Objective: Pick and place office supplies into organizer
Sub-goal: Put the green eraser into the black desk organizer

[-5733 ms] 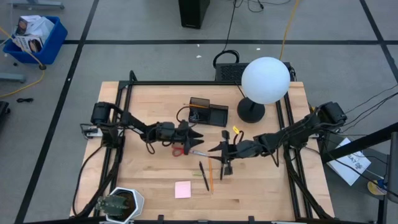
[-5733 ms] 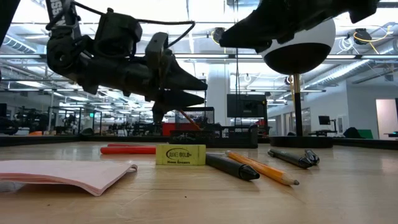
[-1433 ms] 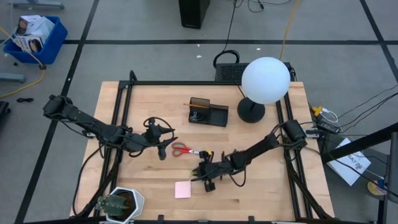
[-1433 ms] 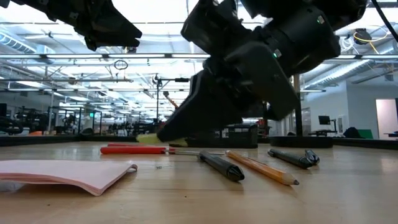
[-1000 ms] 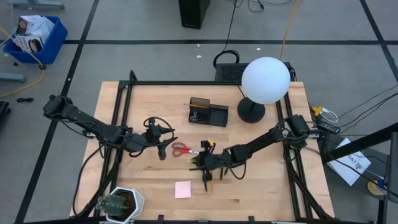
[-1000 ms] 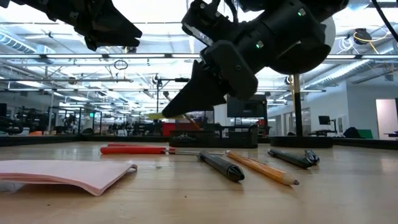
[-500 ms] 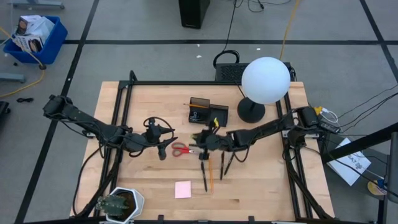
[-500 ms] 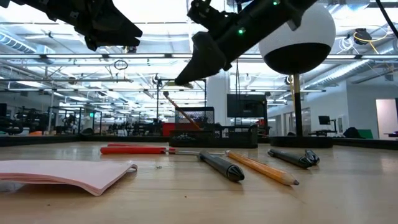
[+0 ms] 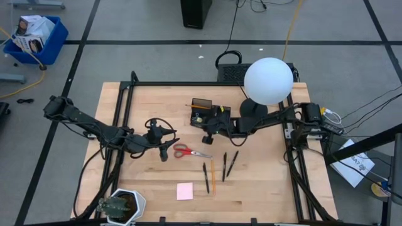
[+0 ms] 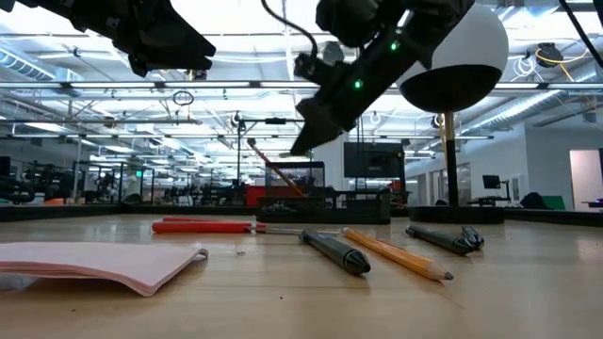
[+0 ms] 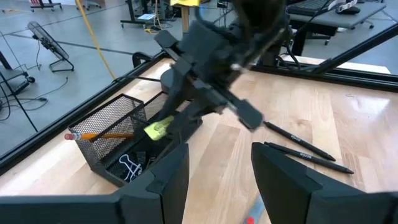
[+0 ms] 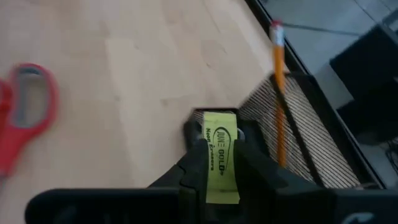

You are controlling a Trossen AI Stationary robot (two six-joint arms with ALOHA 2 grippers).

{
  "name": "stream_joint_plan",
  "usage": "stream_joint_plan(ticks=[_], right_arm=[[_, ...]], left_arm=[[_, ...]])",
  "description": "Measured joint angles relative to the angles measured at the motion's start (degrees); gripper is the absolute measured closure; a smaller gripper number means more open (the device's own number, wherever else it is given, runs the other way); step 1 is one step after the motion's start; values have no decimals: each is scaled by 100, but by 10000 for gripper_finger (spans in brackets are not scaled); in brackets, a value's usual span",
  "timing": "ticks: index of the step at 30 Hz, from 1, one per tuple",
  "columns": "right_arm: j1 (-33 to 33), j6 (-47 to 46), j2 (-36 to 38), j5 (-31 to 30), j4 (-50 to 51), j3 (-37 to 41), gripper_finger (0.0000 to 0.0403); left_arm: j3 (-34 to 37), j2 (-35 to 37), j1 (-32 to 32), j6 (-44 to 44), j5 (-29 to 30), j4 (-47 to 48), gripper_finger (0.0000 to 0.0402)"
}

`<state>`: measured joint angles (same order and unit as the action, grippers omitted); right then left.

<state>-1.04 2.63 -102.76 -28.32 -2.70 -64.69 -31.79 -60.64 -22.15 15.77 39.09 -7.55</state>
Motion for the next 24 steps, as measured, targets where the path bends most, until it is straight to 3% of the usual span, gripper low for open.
stream_joint_plan(ticks=[12,24], right_arm=[[-496,-202,0,461,-646,646,344],[-608,-169,0,613,-1035,685,366]], left_arm=[[-2,0,0,4,0,0,222],[-2,0,0,20,0,0,222]])
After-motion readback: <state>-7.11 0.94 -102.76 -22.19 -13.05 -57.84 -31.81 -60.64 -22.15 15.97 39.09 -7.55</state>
